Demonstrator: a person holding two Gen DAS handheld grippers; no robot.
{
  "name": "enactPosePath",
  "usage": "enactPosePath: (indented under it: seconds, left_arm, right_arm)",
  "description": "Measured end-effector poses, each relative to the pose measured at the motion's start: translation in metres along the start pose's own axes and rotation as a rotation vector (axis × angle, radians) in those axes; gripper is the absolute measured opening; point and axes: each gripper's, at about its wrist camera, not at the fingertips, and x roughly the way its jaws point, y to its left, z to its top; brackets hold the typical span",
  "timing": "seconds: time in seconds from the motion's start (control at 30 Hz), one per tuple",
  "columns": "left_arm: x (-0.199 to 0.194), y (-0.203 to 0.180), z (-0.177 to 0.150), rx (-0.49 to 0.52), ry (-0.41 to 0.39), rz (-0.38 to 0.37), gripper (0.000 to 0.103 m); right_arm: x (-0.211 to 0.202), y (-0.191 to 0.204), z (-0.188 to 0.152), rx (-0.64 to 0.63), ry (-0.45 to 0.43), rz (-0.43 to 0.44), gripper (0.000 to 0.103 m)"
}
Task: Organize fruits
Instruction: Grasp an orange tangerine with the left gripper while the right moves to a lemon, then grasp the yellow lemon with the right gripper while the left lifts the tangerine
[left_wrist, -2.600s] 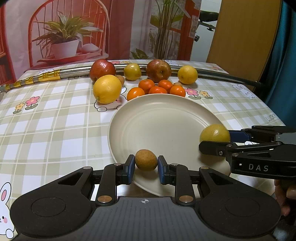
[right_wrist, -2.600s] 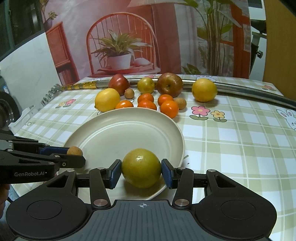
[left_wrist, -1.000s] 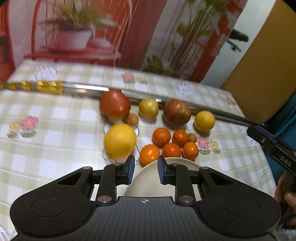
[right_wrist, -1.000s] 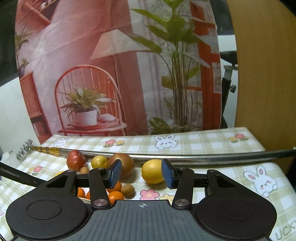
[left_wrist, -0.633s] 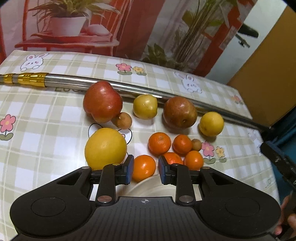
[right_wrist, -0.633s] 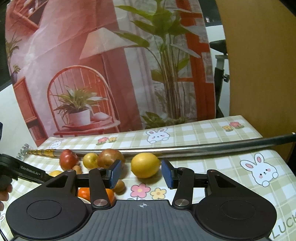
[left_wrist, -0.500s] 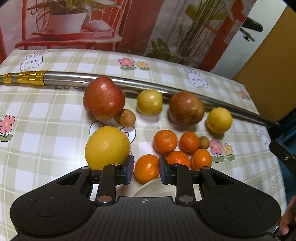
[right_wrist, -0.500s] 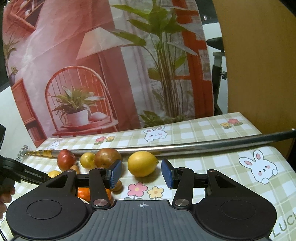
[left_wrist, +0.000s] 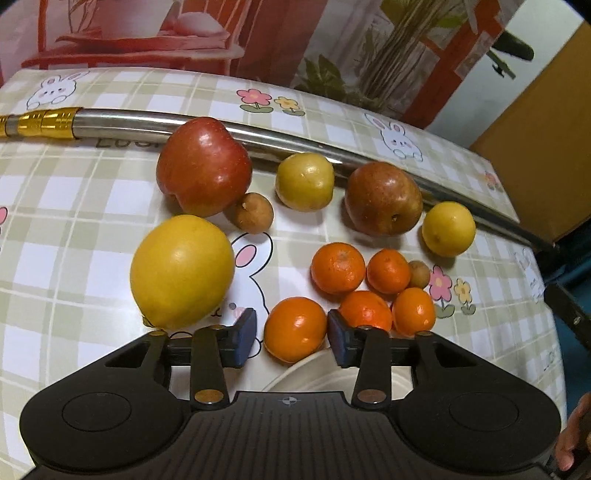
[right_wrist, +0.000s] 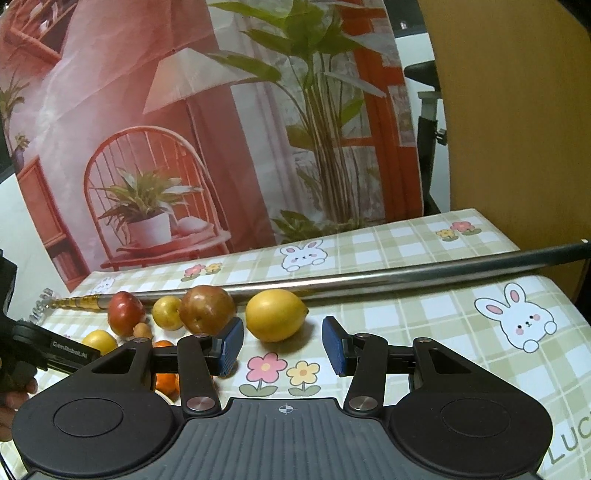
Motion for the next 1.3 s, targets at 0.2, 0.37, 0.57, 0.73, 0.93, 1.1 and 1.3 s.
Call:
enactPosePath:
  seconds: [0.2, 0.37, 0.57, 0.73, 0.93, 1.1, 1.3]
  left_arm:
    - [-0.012, -0.001, -0.003, 0.028, -0.054, 0.002, 0.038]
    - [-0.034, -0.010, -0.009, 0.075, -0.132, 0.002, 0.038]
    - [-0.061, -0.018, -0.025, 0.129, -0.234, 0.044, 0.039]
    - [-0.081, -0.017, -0.037, 0.122, -0.302, 0.070, 0.039]
    - [-0.093, -0.014, -0.045, 0.106, -0.334, 0.082, 0.039]
    - [-0.096, -0.015, -0.051, 0.104, -0.346, 0.083, 0.039]
    - [-0.094, -0.017, -0.053, 0.115, -0.353, 0.086, 0.039]
  right_arm:
    - [0.004, -0.005, -0.003, -0.004, -0.012, 0.006, 0.044]
    - [0.013, -0.011, -0.005, -0.030, -0.045, 0.006, 0.045]
    - [0.033, -0.017, 0.000, -0.052, -0.085, 0.006, 0.050]
    - [0.063, -0.011, 0.005, -0.080, -0.078, 0.038, 0.057]
    - [0.100, 0.004, 0.007, -0.124, -0.042, 0.039, 0.066]
    - [0.121, 0.012, 0.005, -0.145, 0.004, 0.026, 0.066]
    - [0.134, 0.013, 0.003, -0.138, 0.057, 0.022, 0.065]
